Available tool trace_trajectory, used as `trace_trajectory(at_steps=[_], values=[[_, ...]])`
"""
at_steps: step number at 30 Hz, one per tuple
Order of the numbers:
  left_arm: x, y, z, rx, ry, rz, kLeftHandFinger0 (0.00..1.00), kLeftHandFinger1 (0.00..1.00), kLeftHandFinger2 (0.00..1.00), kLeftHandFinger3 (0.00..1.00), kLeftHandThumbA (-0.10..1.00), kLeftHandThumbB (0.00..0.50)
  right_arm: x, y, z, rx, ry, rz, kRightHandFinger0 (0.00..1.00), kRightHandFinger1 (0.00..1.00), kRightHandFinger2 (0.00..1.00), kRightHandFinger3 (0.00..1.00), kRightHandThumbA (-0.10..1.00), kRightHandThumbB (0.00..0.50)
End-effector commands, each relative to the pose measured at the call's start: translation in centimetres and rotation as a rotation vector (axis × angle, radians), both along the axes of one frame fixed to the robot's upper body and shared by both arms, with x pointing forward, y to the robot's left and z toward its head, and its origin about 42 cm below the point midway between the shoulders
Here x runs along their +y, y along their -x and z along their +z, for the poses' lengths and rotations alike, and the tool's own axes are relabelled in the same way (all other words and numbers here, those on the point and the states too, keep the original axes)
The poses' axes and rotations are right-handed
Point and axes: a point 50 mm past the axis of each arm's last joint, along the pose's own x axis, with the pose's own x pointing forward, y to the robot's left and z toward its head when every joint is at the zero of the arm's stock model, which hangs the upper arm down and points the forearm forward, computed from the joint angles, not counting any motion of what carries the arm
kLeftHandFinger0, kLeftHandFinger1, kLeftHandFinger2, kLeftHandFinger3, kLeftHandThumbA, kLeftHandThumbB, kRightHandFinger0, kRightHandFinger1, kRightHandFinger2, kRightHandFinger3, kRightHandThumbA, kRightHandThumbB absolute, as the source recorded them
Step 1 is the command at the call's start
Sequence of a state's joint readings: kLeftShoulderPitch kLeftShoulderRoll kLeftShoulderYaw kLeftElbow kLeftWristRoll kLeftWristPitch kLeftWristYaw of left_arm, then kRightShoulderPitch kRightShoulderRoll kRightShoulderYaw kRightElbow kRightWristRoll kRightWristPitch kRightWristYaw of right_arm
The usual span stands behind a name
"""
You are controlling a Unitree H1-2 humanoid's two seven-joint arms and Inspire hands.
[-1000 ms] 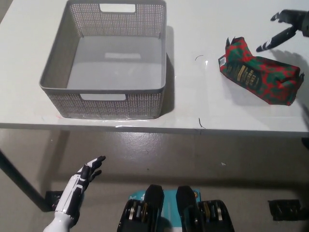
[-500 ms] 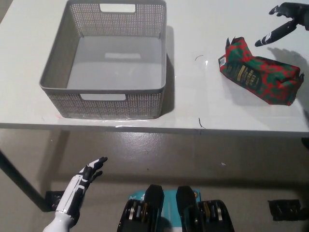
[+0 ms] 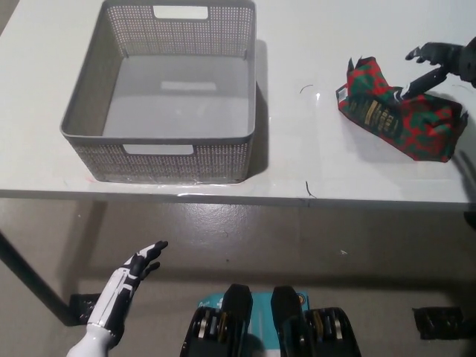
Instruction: Use the right hand to pick up a bag of coffee beans on the right hand side and place it into a container on the left hand side
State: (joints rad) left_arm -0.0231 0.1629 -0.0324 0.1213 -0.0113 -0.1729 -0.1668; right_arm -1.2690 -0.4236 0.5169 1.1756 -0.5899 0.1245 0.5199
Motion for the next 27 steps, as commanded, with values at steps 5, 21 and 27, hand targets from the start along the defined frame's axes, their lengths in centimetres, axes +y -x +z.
trace_trajectory(at_steps=[5, 21, 27], values=[[0.2, -1.0, 1.7, -0.063, -0.031, -0.033, 1.00, 1.00, 1.00, 1.00, 1.00, 0.240, 0.0, -0.2, 0.8, -0.044, -0.018, 0.015, 1.00, 1.00, 1.00, 1.00, 0.94, 0.500], [0.5, -2.0, 2.5, -0.083, -0.021, -0.043, 1.00, 1.00, 1.00, 1.00, 1.00, 0.232, -0.7, 1.1, -6.7, 0.111, -0.049, -0.038, 1.00, 1.00, 1.00, 1.00, 0.90, 0.490], [0.4, -2.3, 2.7, -0.091, -0.013, -0.048, 1.00, 1.00, 1.00, 1.00, 1.00, 0.218, -0.7, 1.6, -8.7, 0.144, -0.003, -0.034, 1.00, 1.00, 1.00, 1.00, 0.92, 0.497]])
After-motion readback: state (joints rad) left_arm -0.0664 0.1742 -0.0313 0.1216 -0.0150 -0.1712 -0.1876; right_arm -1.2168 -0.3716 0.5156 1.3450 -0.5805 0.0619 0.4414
